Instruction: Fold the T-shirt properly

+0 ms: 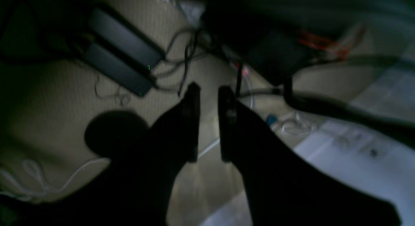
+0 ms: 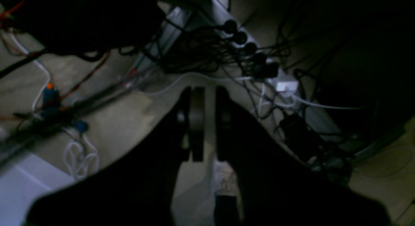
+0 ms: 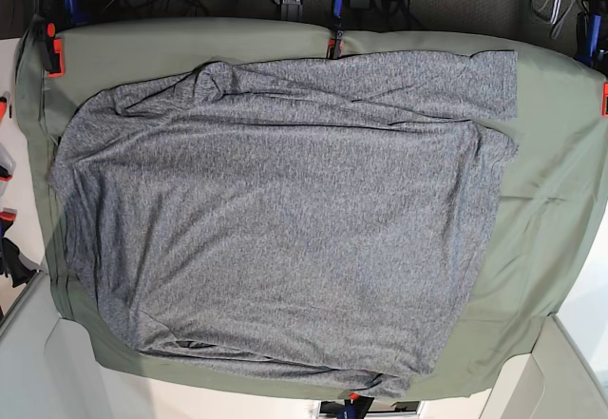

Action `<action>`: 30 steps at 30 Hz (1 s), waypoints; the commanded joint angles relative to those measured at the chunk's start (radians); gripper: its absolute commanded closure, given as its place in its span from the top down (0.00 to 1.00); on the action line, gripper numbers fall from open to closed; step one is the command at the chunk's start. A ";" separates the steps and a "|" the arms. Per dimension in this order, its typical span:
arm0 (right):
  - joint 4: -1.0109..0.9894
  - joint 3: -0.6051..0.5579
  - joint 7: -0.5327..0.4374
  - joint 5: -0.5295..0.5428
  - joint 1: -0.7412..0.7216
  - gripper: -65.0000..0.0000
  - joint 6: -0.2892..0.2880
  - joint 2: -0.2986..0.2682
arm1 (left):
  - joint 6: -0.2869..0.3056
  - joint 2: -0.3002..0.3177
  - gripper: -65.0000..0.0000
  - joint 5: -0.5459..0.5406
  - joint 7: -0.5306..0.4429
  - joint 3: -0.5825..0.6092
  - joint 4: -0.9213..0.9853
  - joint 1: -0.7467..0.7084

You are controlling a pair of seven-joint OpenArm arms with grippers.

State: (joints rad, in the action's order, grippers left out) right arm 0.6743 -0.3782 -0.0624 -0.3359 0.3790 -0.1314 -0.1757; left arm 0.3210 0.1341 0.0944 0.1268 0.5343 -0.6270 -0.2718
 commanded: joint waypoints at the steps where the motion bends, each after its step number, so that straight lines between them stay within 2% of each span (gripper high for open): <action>1: 0.055 -0.002 -0.013 0.003 0.045 0.08 -0.002 -0.024 | 0.004 0.014 0.16 -0.005 -0.010 -0.030 -0.061 -0.038; 5: 0.290 -0.002 -0.012 0.018 0.183 0.08 0.003 -0.108 | 0.005 0.055 0.17 -0.004 -0.010 -0.164 -0.301 -0.174; 7: 0.418 -0.002 -0.012 0.064 0.257 0.08 0.033 -0.155 | 0.005 0.075 0.17 -0.005 -0.010 -0.220 -0.418 -0.241; 9: 0.536 -0.001 -0.012 0.094 0.326 0.08 0.086 -0.197 | 0.005 0.096 0.17 -0.005 0.002 -0.269 -0.522 -0.300; 14: 0.805 0.000 -0.004 0.097 0.483 0.08 0.265 -0.285 | 0.005 0.133 0.22 -0.005 0.028 -0.375 -0.753 -0.443; 18: 0.985 0.003 0.054 0.097 0.567 0.08 0.340 -0.337 | 0.005 0.138 0.41 -0.018 0.028 -0.469 -0.910 -0.545; 20: 1.059 0.014 0.084 0.097 0.592 0.14 0.346 -0.345 | 0.020 0.138 0.49 -0.059 0.028 -0.516 -0.982 -0.586; 23: 1.157 0.042 0.121 0.118 0.599 0.32 0.352 -0.344 | 0.073 0.138 0.49 -0.135 0.056 -0.592 -1.085 -0.632; 26: 1.249 0.086 0.138 0.171 0.595 0.49 0.434 -0.338 | 0.121 0.138 0.49 -0.231 0.132 -0.663 -1.196 -0.661; 28: 1.311 0.129 0.172 0.200 0.591 0.55 0.474 -0.330 | 0.157 0.138 0.49 -0.300 0.181 -0.710 -1.271 -0.674; 30: 1.366 0.180 0.206 0.243 0.576 0.55 0.473 -0.303 | 0.181 0.138 0.49 -0.368 0.220 -0.761 -1.336 -0.683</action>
State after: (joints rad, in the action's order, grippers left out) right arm 2.0239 -0.1974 0.1658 -0.0807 0.9478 0.3344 -0.4755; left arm 0.4957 0.2657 -0.2741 0.3637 -0.2218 -1.9480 -0.9401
